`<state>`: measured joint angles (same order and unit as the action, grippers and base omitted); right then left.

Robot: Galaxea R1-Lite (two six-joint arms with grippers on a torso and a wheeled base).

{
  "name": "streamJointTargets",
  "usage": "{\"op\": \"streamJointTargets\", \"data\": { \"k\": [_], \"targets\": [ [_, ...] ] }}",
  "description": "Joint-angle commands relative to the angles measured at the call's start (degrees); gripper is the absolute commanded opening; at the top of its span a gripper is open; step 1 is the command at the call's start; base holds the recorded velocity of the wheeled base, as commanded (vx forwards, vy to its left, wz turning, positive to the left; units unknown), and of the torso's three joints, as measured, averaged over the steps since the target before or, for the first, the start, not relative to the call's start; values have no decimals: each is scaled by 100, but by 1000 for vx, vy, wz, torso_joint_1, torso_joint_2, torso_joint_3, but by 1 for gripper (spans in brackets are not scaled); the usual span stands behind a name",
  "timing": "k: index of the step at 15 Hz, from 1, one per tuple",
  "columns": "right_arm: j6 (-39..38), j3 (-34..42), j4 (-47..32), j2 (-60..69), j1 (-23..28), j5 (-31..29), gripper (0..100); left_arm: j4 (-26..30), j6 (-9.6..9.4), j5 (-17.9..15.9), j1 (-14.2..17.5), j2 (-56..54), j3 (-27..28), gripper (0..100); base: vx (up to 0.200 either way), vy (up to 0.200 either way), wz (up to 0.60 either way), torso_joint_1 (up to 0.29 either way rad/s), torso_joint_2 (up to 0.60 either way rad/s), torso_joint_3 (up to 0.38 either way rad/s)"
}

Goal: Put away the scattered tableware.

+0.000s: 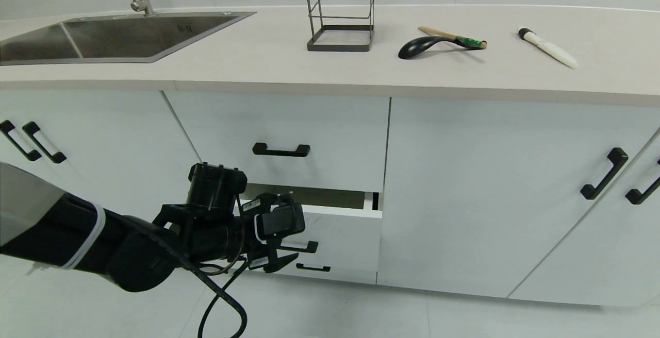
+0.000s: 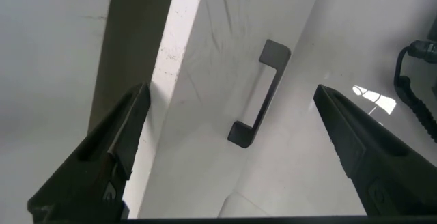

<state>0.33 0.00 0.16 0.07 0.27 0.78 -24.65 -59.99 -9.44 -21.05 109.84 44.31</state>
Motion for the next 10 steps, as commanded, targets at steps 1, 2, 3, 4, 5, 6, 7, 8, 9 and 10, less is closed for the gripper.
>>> {"op": "streamJointTargets", "data": {
  "k": [1, 2, 3, 4, 5, 6, 7, 8, 9, 10],
  "targets": [
    [2, 0, 2, -7, 0, 1, 0, 92, -4, -14, -4, 249, -28, 100, 0, 0, 0, 0, 0, 0],
    [2, 0, 2, -7, 0, 1, 0, 92, -13, -23, -4, 275, -54, 100, 0, 0, 0, 0, 0, 0],
    [2, 0, 2, -7, 0, 1, 0, 92, -22, -23, -4, 266, -98, 100, 0, 0, 0, 0, 0, 0],
    [2, 0, 2, -7, 0, 1, 0, 92, -22, -32, -4, 231, -151, 100, 0, 0, 0, 0, 0, 0],
    [2, 0, 2, -7, 0, 1, 0, 92, -22, -32, -4, 214, -177, 100, 0, 0, 0, 0, 0, 0],
    [2, 0, 2, -7, 0, 1, 0, 92, -22, -41, -4, 152, -248, 100, 0, 0, 0, 0, 0, 0],
    [2, 0, 2, -7, 0, 1, 0, 92, -22, -41, -4, 108, -344, 100, 0, 0, 0, 0, 0, 0],
    [2, 0, 2, -7, 0, 1, 0, 92, -13, -41, -4, -6, -503, 100, 0, 0, 0, 0, 0, 0],
    [2, 0, 2, -7, 0, 1, 0, 92, -13, -41, -4, -138, -687, 100, 0, 0, 0, 0, 0, 0],
    [2, 0, 2, -7, 0, 1, 0, 92, -13, -41, -4, -243, -819, 100, 0, 0, 0, 0, 0, 0]
  ]
}}
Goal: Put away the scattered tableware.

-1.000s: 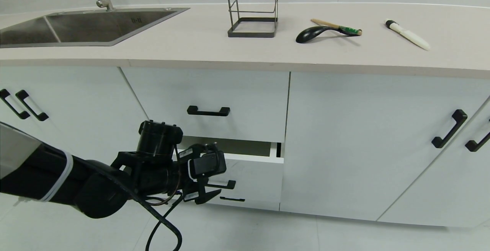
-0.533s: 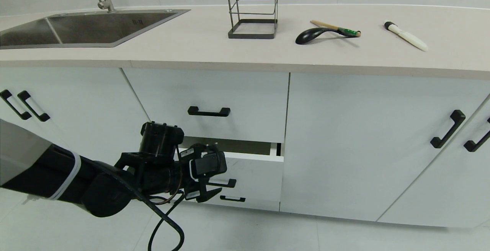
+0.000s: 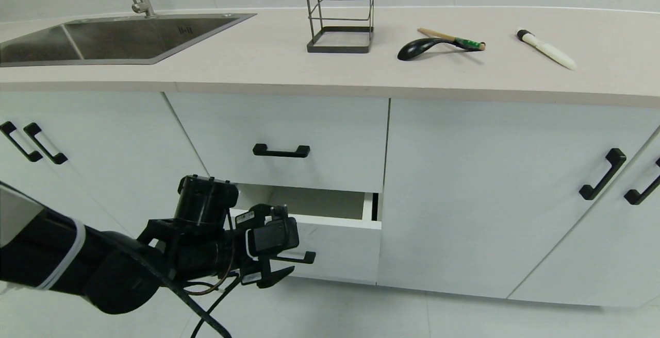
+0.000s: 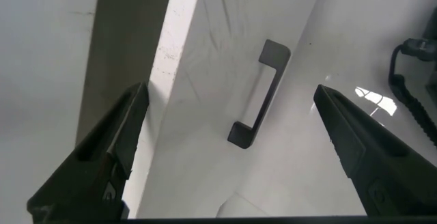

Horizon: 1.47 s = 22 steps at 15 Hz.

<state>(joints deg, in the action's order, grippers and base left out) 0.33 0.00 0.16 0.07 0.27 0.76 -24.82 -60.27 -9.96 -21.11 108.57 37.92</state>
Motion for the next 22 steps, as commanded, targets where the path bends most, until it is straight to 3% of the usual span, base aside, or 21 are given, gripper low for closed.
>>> {"op": "streamJointTargets", "data": {
  "k": [1, 5, 8, 14, 18, 22],
  "targets": [
    [2, 0, 2, -7, 0, 4, 0, 109, 15, 12, 2, -275, -374, 100, 0, 0, 0, 0, 0, 0],
    [2, 0, 2, -7, 0, 4, 0, 127, 50, 12, -103, -1479, -1701, 100, 0, 0, 0, 0, 0, 0],
    [2, 0, 2, -7, 0, 4, 0, 135, 77, 20, -121, -2015, -2210, 100, 0, 0, 0, 0, 0, 0],
    [2, 0, 2, -7, 0, 4, 0, 109, 77, 161, -121, -1910, -2131, 100, 0, 0, 0, 0, 0, 0],
    [2, 0, 2, -7, 0, 4, 0, 118, 77, 99, -147, -1593, -1332, 100, 0, 0, 0, 0, 0, 0],
    [2, 0, 2, -7, 0, 4, 0, 197, 77, 20, -165, -1760, -1912, 100, 0, 0, 0, 0, 0, 0]
  ]
}}
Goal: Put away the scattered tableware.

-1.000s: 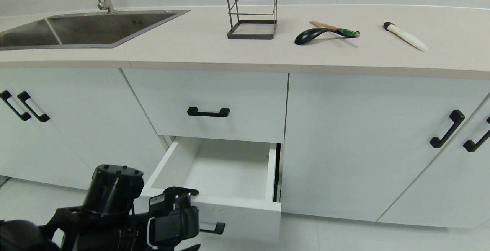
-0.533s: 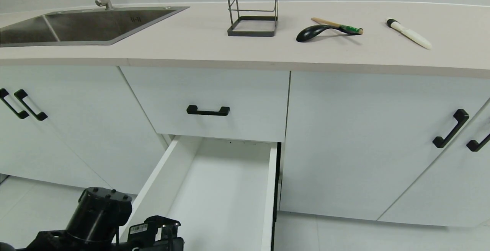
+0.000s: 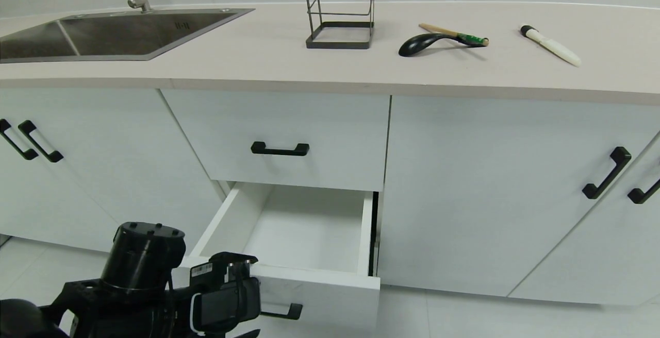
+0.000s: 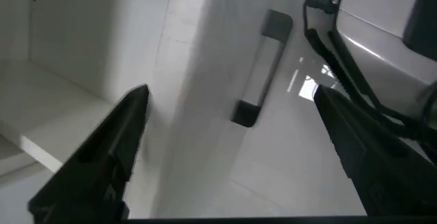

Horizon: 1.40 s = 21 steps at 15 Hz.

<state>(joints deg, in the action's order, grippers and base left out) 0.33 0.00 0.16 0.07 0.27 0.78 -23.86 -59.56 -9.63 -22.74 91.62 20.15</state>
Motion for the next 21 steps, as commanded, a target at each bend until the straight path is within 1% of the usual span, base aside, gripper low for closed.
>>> {"op": "streamJointTargets", "data": {
  "k": [1, 4, 9, 11, 13, 14, 15, 16, 17, 18, 19, 20, 21],
  "targets": [
    [2, 0, 2, -7, 0, 1, 0, 83, 6, -4, -47, -48, -38, 100, 0, 0, 0, 0, 0, 0],
    [2, 0, 2, -7, 0, 1, 0, 83, 15, -13, -38, -119, 33, 100, 0, 0, 0, 0, 0, 0],
    [2, 0, 2, -7, 0, 1, 0, 101, 15, -39, -38, -329, -29, 100, 0, 0, 0, 0, 0, 0],
    [2, 0, 2, -7, 0, 1, 0, 136, 15, -65, -56, -637, -38, 100, 0, 0, 0, 0, 0, 0],
    [2, 0, 2, -7, 0, 1, 0, 311, 15, -144, -135, -1156, 15, 100, 0, 0, 0, 0, 0, 0],
    [2, 0, 2, -7, 0, 1, 0, 355, 15, -162, -135, -1235, 24, 100, 0, 0, 0, 0, 0, 0],
    [2, 0, 2, -7, 0, 1, 0, 971, 50, -382, -135, -2008, 77, 100, 0, 0, 0, 0, 0, 0],
    [2, 0, 2, -7, 0, 1, 0, 1472, 173, -584, -135, -2518, 165, 100, 0, 0, 0, 0, 0, 0],
    [2, 0, 2, -7, 0, 1, 0, 2017, 490, -724, -135, -3054, 314, 100, 0, 0, 0, 0, 0, 0],
    [2, 0, 2, -7, 0, 1, 0, 2052, 516, -724, -135, -3098, 332, 100, 0, 0, 0, 0, 0, 0],
    [2, 0, 2, -7, 0, 1, 0, 2412, 2124, -777, -108, -3740, 789, 100, 0, 0, 0, 0, 0, 0],
    [2, 0, 2, -7, 0, 1, 0, 2368, 3328, -839, -108, -3951, 1043, 100, 0, 0, 0, 0, 0, 0],
    [2, 0, 2, -7, 0, 1, 0, 2254, 4172, -891, -108, -4074, 1193, 100, 0, 0, 0, 0, 0, 0]
  ]
}}
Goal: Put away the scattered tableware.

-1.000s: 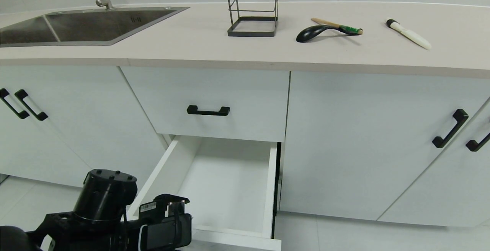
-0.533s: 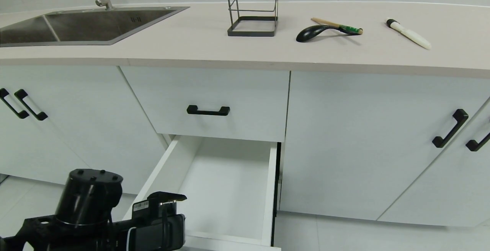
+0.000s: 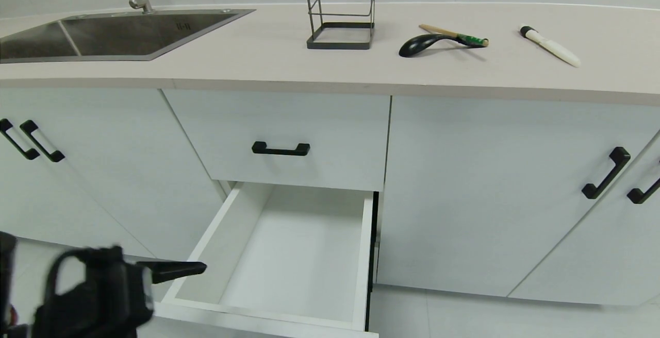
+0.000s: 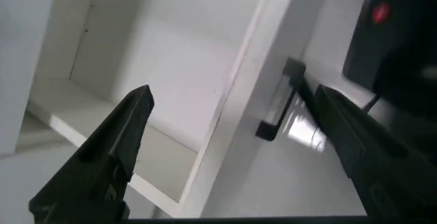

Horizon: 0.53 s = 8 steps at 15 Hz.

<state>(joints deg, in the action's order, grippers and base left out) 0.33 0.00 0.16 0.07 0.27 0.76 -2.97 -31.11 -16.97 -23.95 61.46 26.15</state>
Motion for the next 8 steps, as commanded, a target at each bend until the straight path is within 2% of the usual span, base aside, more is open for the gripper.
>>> {"op": "streamJointTargets", "data": {
  "k": [1, 2, 3, 4, 5, 6, 7, 8],
  "targets": [
    [2, 0, 2, -7, 0, 4, 0, -63, 2109, -166, 14, -1181, 611, 100, 0, 0, 0, 0, 0, 0],
    [2, 0, 2, -7, 0, 4, 0, -467, 2759, -166, 14, -1304, 488, 100, 0, 0, 0, 0, 0, 0],
    [2, 0, 2, -7, 0, 4, 0, -977, 3173, -131, 14, -1436, 206, 100, 0, 0, 0, 0, 0, 0],
    [11, 0, 2, -7, 0, 4, 0, -1522, 3260, -52, 66, -1594, -128, 100, 0, 0, 0, 0, 0, 0],
    [11, 0, 2, -7, 0, 21, 0, -2111, 3208, 115, 189, -1778, -541, 100, 0, 0, 0, 0, 0, 0],
    [11, 0, 2, -7, 0, 21, 0, -2946, 2883, 423, 400, -2200, -1191, 100, 0, 0, 0, 0, 0, 0],
    [11, 0, 2, -7, 0, 21, 0, -3306, 2689, 660, 576, -2561, -1551, 100, 0, 0, 0, 0, 0, 0],
    [20, 0, 2, -7, 0, 30, 0, -3350, 2689, 792, 805, -3044, -1797, 100, 0, 0, 0, 0, 0, 0]
  ]
}}
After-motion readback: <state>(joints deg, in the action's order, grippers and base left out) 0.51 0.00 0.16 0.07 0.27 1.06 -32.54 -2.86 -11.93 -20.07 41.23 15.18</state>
